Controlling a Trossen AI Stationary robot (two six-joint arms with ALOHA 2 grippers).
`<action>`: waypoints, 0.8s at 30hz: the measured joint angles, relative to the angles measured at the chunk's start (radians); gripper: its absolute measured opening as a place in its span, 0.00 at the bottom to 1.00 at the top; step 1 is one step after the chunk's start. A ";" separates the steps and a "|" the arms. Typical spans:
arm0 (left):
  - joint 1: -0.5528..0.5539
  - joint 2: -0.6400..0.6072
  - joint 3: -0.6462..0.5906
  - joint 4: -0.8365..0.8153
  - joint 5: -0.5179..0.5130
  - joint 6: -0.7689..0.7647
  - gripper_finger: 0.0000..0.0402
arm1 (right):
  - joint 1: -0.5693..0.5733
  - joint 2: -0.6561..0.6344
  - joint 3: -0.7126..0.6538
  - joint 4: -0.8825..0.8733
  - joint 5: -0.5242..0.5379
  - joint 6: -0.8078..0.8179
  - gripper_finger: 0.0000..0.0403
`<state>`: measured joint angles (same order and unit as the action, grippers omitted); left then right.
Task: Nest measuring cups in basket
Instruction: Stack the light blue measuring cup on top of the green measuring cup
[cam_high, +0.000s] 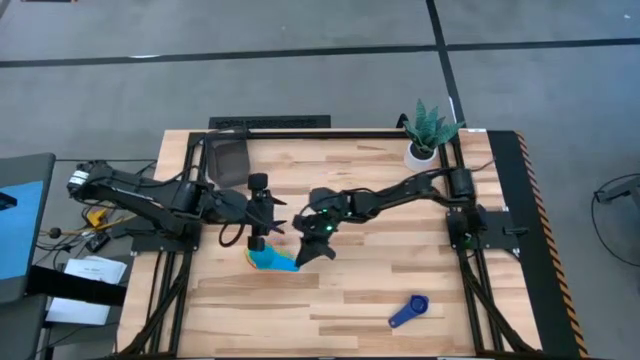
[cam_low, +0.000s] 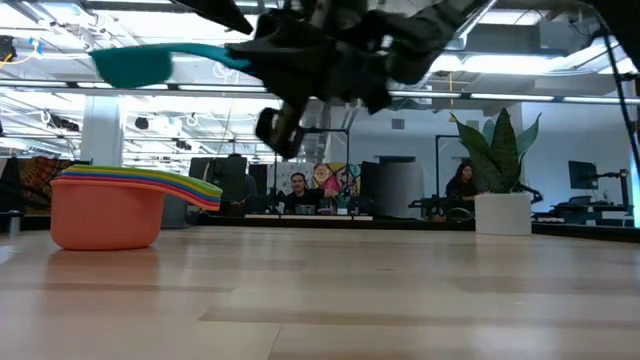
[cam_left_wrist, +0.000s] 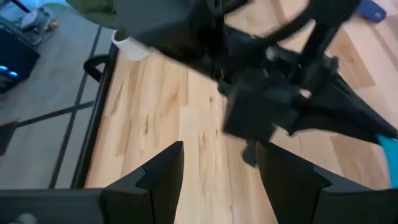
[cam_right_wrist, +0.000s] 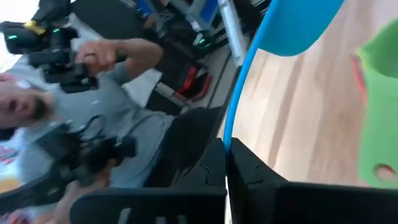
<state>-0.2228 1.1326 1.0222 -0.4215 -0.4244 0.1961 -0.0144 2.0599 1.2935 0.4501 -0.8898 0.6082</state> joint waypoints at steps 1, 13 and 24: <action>-0.007 -0.004 0.000 -0.009 -0.017 -0.005 0.48 | 0.000 0.026 0.029 -0.005 -0.028 0.007 0.02; -0.066 -0.064 0.000 -0.185 -0.139 -0.130 0.48 | -0.060 0.191 0.175 -0.130 -0.145 0.021 0.02; -0.056 -0.061 -0.001 -0.163 -0.141 -0.092 0.48 | -0.103 0.187 0.177 -0.156 -0.157 -0.005 0.03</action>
<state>-0.2791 1.0712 1.0214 -0.5841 -0.5655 0.1045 -0.1178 2.2471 1.4708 0.2944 -1.0469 0.6034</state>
